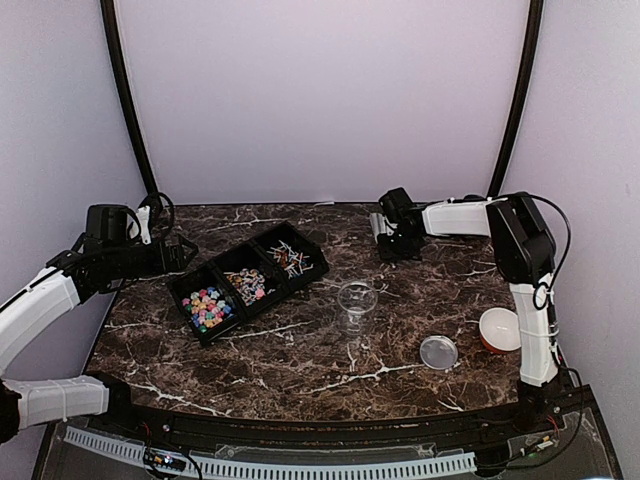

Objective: Pack the candies
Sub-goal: Pick up the spatula from the corner of the board, then pass from the right arm to the left

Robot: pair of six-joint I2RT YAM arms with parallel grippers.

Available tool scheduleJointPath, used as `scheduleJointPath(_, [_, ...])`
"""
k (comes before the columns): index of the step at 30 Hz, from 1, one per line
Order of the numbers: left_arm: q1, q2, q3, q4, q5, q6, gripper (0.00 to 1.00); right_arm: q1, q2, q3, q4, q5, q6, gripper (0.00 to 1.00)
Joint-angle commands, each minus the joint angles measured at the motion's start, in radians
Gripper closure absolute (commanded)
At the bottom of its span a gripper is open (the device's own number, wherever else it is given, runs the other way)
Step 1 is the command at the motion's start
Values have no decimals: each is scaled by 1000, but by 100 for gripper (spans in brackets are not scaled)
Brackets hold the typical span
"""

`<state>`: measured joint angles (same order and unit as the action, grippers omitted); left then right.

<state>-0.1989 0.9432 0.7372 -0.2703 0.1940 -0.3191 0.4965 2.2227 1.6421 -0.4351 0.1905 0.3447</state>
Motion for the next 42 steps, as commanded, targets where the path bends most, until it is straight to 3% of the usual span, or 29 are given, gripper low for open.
scheduleJointPath(1, [5,-6,-9,11,-3,0,1,2,4,-11,16,-14,-8,78])
scheduleJointPath(9, [5,2,-8,12,4,-2,1,3,-39,-43,28,-8,-29,100])
scheduleJointPath(21, [4,12,-2,0,12,6,1,94,-300,-76,-17,99,-142,100])
scheduleJointPath(36, [3,8,0,33,147,23,1,419,-489,-216,7,283,-345,100])
scheduleJointPath(42, [-51,40,27,37,219,27,3,542,-540,-316,74,379,-454,100])
